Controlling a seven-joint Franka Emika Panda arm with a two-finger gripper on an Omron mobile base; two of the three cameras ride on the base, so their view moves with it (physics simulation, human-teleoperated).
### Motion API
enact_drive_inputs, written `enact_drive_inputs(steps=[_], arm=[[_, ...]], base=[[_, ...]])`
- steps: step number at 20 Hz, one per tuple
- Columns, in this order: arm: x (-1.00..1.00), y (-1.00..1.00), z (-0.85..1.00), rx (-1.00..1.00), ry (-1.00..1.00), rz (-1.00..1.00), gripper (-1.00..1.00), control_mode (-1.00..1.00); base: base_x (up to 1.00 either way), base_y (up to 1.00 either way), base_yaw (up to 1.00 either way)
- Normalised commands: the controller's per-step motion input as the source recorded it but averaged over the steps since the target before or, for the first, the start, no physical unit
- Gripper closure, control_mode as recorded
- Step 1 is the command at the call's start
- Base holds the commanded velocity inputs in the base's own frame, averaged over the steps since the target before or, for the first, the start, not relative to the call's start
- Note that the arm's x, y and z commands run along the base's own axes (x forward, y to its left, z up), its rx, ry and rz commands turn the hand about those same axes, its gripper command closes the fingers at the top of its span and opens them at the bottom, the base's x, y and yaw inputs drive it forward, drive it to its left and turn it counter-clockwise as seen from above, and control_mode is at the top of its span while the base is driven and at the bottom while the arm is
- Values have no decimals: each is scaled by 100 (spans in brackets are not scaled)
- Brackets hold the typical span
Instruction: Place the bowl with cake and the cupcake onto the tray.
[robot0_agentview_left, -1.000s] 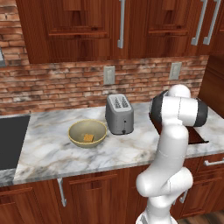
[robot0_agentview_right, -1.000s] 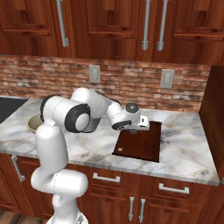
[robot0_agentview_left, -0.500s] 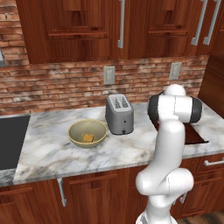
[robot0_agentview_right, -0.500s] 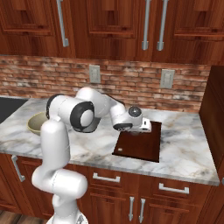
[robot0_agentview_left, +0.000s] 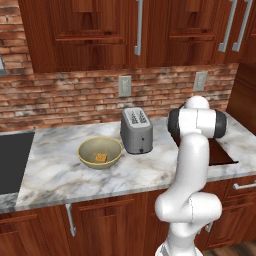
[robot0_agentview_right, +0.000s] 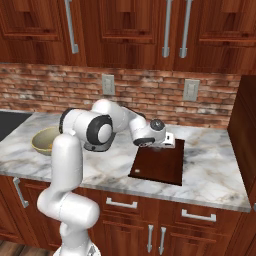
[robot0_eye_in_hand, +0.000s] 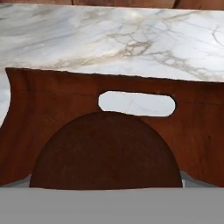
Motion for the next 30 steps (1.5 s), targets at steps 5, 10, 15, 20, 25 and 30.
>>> enact_drive_inputs(steps=[5,10,15,20,25,30], arm=[[1,0,-2,2,0,0,-100,-100],[-10,5,0,2,0,3,-100,-100],[-13,22,0,0,-1,2,-100,-100],[-30,46,0,0,-1,2,-100,-100],[-53,31,21,-4,-8,0,-100,-100],[-36,1,21,-3,-7,0,-100,-100]], base=[[0,0,0],[0,0,0],[0,0,0],[0,0,0],[0,0,0],[0,0,0]])
